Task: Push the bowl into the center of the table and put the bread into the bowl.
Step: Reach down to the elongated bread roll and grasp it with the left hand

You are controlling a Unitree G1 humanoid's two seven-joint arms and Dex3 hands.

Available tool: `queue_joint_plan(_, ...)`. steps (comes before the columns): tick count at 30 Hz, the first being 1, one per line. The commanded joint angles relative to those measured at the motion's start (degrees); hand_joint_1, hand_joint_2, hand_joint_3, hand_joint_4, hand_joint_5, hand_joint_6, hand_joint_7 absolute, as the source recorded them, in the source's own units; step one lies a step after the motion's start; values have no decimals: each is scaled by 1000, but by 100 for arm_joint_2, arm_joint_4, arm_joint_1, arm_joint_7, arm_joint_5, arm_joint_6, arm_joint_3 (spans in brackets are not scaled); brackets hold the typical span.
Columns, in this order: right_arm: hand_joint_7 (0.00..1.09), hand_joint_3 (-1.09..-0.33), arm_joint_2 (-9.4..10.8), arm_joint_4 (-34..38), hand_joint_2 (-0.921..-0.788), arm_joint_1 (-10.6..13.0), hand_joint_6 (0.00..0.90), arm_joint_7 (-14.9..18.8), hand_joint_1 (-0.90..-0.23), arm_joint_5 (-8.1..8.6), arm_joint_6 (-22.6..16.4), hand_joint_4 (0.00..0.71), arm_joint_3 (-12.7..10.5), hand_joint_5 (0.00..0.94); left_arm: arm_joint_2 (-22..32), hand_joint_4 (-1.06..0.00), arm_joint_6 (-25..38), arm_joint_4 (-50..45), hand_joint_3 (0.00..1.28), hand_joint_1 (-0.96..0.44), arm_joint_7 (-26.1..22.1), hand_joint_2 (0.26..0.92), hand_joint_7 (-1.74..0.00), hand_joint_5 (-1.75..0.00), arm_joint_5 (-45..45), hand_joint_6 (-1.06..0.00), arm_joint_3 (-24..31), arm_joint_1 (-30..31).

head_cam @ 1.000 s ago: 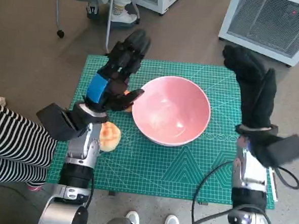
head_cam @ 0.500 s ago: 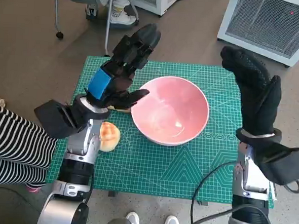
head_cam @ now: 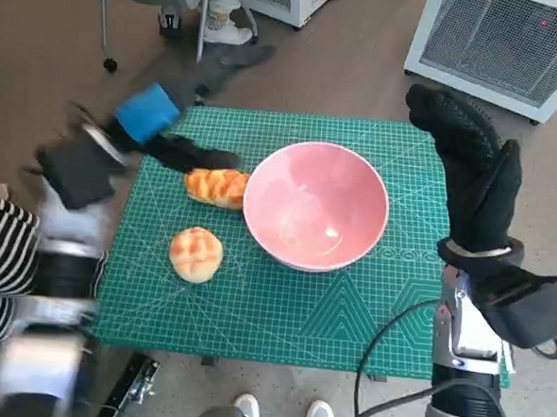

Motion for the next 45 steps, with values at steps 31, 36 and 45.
queue_joint_plan(31,296,-683,20,-25,-921,208,171,-26,-715,114,196,198,-41,6,-490,-76,827,3288,5,-259,307,757,-4,0,2292,-256,-2050,-1829)
queue_joint_plan(36,298,-681,7,-77,-921,254,171,-58,-716,108,235,207,-81,10,-674,-72,981,3609,4,-255,468,757,-2,0,2464,-254,-2214,-1844)
queue_joint_plan(45,310,-663,45,-179,-921,330,185,-117,-727,98,297,232,-132,17,-918,-50,1284,3934,3,-275,689,759,0,0,2742,-236,-2458,-1830)
